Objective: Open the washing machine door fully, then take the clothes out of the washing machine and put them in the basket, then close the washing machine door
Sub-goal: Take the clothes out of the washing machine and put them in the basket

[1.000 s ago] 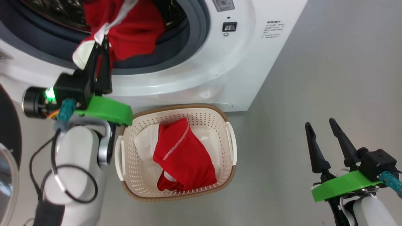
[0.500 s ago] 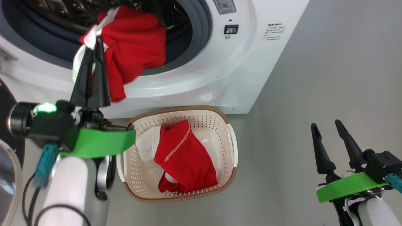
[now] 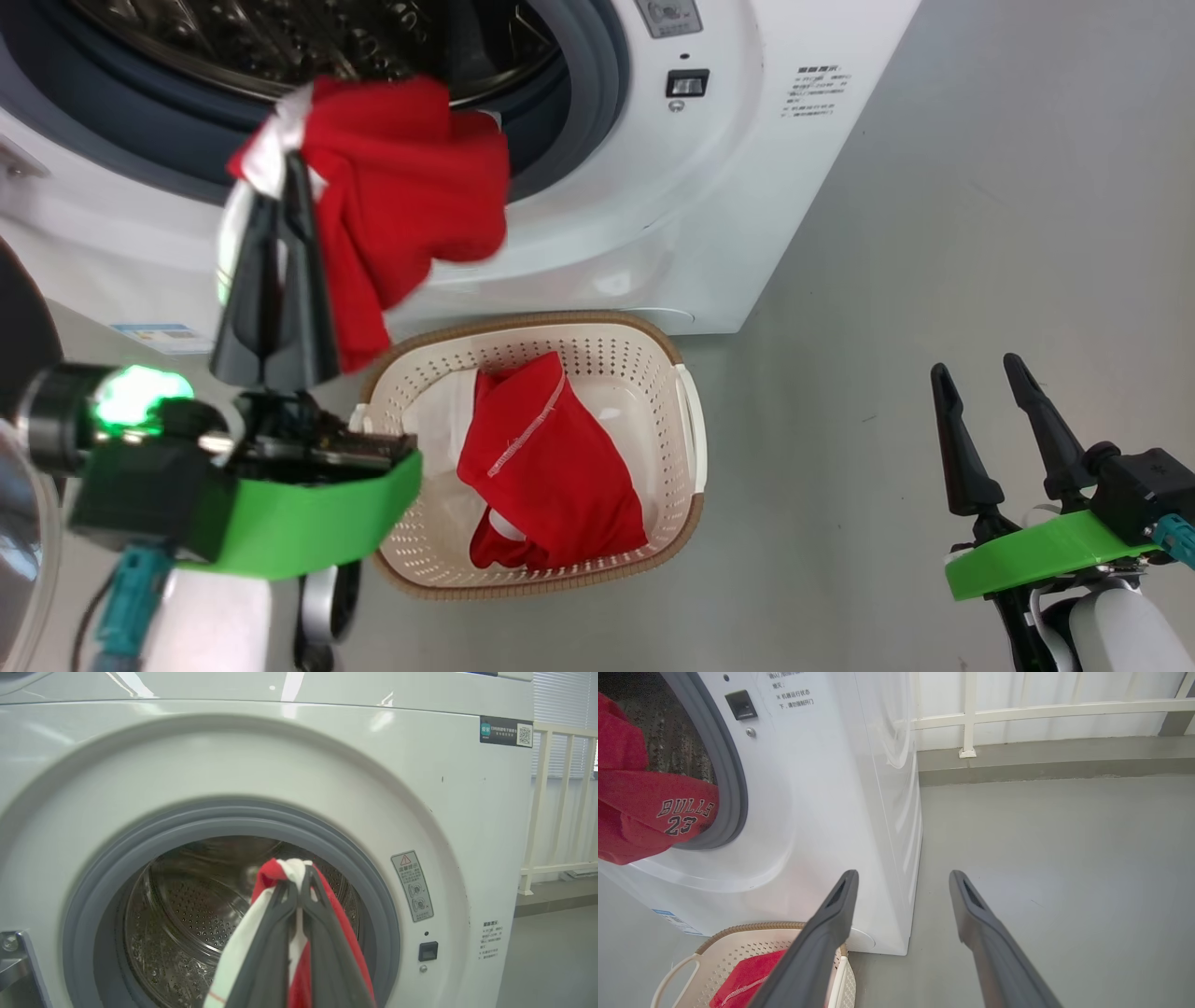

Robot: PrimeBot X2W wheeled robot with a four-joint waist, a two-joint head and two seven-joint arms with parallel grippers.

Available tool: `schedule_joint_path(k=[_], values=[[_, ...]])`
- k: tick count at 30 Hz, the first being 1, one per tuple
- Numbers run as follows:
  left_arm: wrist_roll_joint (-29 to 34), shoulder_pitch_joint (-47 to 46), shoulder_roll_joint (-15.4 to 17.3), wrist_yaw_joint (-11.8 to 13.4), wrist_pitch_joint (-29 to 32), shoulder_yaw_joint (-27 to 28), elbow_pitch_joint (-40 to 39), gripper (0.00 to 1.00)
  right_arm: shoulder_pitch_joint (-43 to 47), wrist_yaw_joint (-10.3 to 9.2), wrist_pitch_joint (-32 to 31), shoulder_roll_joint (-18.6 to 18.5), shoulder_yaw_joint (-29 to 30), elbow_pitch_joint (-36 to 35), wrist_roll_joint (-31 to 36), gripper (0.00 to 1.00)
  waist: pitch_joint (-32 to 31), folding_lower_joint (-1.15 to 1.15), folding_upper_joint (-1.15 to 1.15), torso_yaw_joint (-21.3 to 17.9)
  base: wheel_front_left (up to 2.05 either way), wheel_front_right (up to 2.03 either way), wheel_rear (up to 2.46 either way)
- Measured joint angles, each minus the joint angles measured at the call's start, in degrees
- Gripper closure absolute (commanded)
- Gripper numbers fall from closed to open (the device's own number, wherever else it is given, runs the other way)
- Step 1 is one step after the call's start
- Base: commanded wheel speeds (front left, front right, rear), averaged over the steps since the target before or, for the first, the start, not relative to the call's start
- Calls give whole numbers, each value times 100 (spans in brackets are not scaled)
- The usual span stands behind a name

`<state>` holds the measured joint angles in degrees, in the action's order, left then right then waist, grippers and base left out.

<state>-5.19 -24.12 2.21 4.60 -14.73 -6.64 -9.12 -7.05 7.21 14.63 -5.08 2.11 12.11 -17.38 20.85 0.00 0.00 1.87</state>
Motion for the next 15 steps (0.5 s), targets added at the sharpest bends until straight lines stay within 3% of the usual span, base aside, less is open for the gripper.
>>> schedule_joint_path(k=[6,15], values=[[-163,241,1,-1,-1,-190,589,100,-7,0,0,2,-40,-4,0,0,72,0,0,-15,0,0,0],[-404,291,0,-103,2,-679,2260,100,-56,0,0,13,-96,-32,0,0,374,-1,0,-46,0,0,0]])
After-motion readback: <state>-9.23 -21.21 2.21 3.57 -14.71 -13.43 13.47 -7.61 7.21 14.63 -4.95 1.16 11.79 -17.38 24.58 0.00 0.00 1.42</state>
